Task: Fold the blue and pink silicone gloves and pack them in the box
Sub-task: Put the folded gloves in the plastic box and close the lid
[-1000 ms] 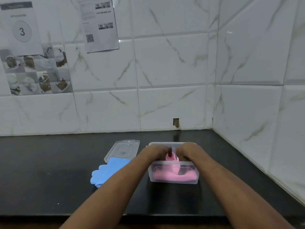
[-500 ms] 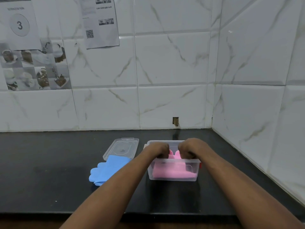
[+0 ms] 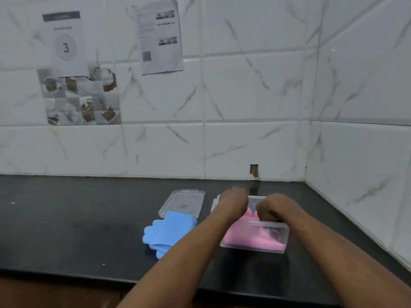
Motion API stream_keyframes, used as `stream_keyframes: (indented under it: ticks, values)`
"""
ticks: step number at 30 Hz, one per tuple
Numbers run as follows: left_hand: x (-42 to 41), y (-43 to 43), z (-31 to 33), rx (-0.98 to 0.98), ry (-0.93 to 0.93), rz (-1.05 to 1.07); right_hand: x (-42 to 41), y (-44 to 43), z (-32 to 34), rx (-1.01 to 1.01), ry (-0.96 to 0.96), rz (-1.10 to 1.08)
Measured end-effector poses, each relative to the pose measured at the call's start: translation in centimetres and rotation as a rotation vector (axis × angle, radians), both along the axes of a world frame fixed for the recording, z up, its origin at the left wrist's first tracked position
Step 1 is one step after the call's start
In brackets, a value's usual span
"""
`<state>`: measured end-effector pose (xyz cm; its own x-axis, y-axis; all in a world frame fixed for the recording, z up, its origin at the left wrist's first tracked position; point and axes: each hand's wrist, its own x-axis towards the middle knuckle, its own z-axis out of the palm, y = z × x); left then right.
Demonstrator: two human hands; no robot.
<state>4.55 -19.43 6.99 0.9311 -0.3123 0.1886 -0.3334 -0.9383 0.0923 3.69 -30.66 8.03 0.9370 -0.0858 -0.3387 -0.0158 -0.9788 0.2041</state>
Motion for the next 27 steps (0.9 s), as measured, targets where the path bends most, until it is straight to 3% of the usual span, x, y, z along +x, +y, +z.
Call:
stream_keyframes:
  ticks: [5,8,10,12,14,16,18,22,27]
  values:
    - [-2.3,6.8,1.4,-0.41,-0.254,0.181,-2.4,-0.4,1.4,0.062,-0.265,0.114]
    - [-3.1,12.5,0.2,-0.373,-0.208,0.347,-4.7,0.1,2.7,0.266,-0.635,0.167]
    - [-3.8,15.0,-1.3,-0.288,-0.101,0.39,-6.9,1.9,2.9,0.602,-0.765,0.192]
    - [-4.3,16.2,-3.6,-0.231,-0.02,0.418,-9.3,4.9,2.2,1.023,-0.594,0.183]
    - [-4.9,17.1,-5.7,-0.26,-0.043,0.444,-10.3,8.3,0.0,1.222,-0.365,0.131]
    - [-5.4,18.0,-7.1,-0.372,-0.092,0.471,-9.8,11.3,-2.7,1.134,-0.262,0.091]
    - [-5.7,19.1,-8.0,-0.512,-0.076,0.482,-8.4,14.0,-5.3,1.08,-0.297,0.033]
    - [-6.4,20.5,-8.7,-0.704,-0.034,0.451,-5.7,17.4,-7.1,1.221,-0.408,-0.152]
    - [-7.4,21.1,-10.0,-1.014,-0.054,0.378,-4.2,19.3,-7.7,1.403,-0.355,-0.321]
